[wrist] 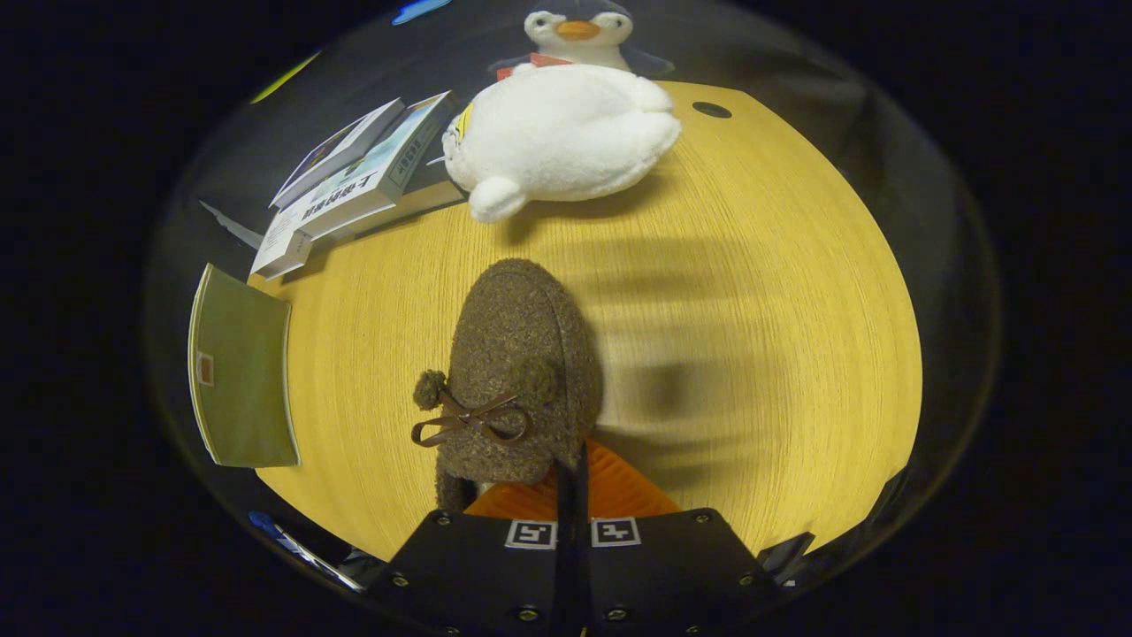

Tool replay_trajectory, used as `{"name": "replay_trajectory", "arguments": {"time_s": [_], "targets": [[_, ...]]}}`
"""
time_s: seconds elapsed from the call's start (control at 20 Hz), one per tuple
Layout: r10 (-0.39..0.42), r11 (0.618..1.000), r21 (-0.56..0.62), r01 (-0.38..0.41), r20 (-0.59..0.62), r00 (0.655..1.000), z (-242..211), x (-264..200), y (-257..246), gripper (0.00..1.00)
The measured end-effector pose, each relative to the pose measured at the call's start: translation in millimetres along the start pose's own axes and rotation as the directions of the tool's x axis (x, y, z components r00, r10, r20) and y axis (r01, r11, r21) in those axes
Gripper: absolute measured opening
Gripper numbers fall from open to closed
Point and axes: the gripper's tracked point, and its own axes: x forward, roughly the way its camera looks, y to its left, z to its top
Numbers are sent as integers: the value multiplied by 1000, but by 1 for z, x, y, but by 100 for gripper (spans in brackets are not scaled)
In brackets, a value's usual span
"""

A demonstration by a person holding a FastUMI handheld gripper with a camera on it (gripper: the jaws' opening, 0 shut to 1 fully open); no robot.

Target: Open the storage box then place both shoes into the box .Put the left shoe in first, then the right shoe, with the right side of both shoes facing outward in a uniform manner.

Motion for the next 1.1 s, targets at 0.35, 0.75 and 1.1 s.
{"name": "replay_trajectory", "arguments": {"time_s": [0.35, 0.75, 1.1], "targets": [[61, 998, -7, -61, 20, 998, 12, -40, 41, 0], [128, 983, -139, -120, 49, 991, 40, -83, 122, 0], [202, 951, -245, -189, 32, 979, 51, -98, 204, 0]]}}
